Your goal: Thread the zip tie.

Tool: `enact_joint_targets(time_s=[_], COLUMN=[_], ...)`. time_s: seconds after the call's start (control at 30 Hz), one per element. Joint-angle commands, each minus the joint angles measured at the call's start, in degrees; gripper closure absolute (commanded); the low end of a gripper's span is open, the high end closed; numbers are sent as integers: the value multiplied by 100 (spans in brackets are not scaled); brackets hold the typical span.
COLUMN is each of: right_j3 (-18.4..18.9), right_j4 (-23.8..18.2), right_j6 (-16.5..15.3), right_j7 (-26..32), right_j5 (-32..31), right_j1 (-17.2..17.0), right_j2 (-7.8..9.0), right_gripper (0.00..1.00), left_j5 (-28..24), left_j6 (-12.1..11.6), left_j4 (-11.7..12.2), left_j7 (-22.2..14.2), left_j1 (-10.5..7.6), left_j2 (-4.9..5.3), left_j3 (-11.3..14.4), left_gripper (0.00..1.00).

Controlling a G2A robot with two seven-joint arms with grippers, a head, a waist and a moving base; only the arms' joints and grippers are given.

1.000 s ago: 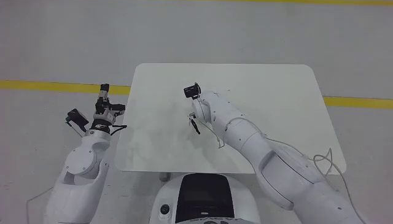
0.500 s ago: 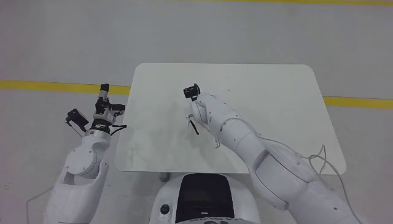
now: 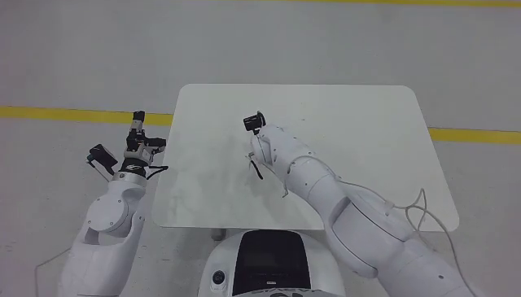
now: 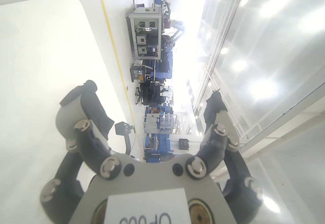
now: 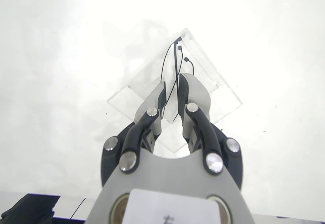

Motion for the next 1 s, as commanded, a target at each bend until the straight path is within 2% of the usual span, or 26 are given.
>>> enact_joint_targets(time_s=[0.0, 0.83, 0.97], right_j3=[3, 71, 87], right_j4=[51, 467, 535], right_j6=[-15, -16, 8], right_j7=[-5, 25, 41], right_j5=[-1, -51, -53], right_j1=[9, 82, 98], right_j2=[-24, -273, -304], right_gripper=[87, 85, 89], left_j5=[0, 0, 0], left_j6=[0, 0, 0], left_j4=[0, 0, 0], left_j7=[0, 0, 0], left_j1=[0, 0, 0], left_j2=[0, 0, 0], left_j3=[0, 0, 0], left_gripper=[0, 0, 0])
